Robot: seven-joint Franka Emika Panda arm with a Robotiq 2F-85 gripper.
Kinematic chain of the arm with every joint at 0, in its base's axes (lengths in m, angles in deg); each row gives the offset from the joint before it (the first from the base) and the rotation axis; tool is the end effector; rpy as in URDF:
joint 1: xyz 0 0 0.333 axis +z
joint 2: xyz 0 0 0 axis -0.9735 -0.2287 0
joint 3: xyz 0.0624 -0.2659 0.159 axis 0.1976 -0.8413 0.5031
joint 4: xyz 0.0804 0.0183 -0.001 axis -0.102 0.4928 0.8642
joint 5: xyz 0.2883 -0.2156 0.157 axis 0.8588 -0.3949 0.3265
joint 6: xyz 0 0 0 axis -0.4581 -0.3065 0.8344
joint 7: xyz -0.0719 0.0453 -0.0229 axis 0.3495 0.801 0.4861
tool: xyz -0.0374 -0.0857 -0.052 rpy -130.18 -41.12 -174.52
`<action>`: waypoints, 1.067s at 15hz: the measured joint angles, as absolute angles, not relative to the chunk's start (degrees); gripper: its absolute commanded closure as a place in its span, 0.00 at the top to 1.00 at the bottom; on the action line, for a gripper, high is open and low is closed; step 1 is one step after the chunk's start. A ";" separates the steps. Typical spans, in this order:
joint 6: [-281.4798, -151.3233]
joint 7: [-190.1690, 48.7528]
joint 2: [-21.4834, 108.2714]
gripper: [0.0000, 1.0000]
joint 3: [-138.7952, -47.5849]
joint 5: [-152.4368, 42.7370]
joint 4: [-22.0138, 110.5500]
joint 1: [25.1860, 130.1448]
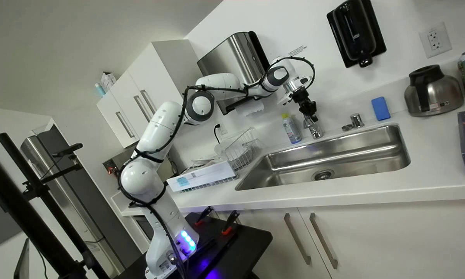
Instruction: Move the tap nozzle to the left
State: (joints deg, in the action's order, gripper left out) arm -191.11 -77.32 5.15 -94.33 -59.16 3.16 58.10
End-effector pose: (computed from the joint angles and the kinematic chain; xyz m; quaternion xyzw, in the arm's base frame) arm 0.7320 -0.3011 0.3229 0.9598 -0.2620 0.0199 0.0984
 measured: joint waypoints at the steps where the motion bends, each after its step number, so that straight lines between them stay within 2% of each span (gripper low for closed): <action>1: -190.70 -76.46 5.40 0.00 -93.54 -58.69 3.25 58.07; 11: -188.24 -71.63 9.02 0.00 -89.27 -57.77 7.17 58.25; 16: -194.88 -71.97 15.23 0.00 -89.26 -58.38 14.22 58.66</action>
